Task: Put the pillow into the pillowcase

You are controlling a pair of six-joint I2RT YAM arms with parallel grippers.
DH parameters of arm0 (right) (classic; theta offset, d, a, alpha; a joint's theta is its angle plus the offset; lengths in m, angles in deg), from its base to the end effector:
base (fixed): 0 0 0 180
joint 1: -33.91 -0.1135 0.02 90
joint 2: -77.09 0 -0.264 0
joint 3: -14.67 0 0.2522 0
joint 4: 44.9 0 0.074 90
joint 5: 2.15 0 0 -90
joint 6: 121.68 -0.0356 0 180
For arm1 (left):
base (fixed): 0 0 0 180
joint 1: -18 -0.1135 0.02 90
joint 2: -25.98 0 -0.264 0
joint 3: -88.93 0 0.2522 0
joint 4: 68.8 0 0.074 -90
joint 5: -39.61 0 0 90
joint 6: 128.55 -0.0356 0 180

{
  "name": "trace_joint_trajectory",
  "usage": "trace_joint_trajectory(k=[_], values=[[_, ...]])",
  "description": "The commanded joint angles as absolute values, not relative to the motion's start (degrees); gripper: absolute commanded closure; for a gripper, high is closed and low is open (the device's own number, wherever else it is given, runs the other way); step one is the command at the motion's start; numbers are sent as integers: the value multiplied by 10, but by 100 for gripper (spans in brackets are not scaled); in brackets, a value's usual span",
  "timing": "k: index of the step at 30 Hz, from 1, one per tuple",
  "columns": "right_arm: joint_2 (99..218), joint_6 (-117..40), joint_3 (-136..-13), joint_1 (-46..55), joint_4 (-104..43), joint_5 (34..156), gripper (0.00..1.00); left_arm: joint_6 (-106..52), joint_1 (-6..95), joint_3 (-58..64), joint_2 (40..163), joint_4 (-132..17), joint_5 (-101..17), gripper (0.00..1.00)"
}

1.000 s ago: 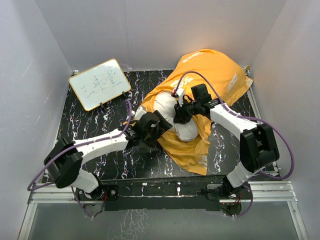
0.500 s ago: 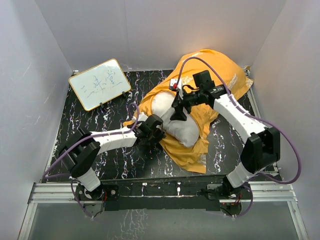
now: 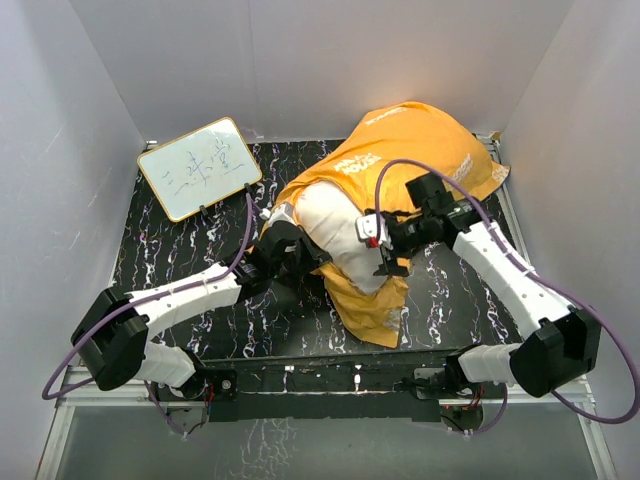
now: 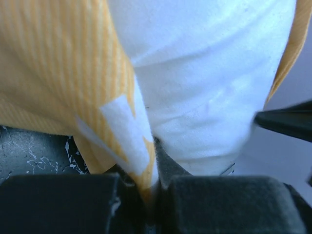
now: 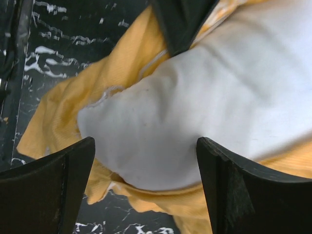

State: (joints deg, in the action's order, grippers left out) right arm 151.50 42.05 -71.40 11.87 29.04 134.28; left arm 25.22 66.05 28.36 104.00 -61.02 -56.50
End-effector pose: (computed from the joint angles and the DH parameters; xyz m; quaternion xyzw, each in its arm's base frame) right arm 0.2145 0.1147 0.3315 -0.7252 0.5283 0.2485 0.3650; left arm 0.2065 -0.2241 0.2495 -0.1436 0.8314 -0.4177 0.3370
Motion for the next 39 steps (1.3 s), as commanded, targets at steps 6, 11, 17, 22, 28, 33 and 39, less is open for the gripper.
trace_joint_trajectory(k=[6,11,17,22,28,33,39], values=[[1520,310,-552,17,-19,1146,39,184,656,276,1003,-651,-501,100],[1582,168,-555,20,-256,954,92,156,656,276,964,-651,-468,100],[1677,32,-688,99,-305,925,92,146,656,304,901,-660,-362,100],[1691,-18,-648,94,-316,942,92,146,655,328,860,-684,-267,100],[1646,-1,-549,94,-211,1136,89,149,637,350,801,-753,-273,100],[1606,77,-503,97,-111,1254,63,192,602,384,779,-858,-280,100],[1592,159,-613,112,93,1435,31,126,580,353,810,-562,-330,57]])
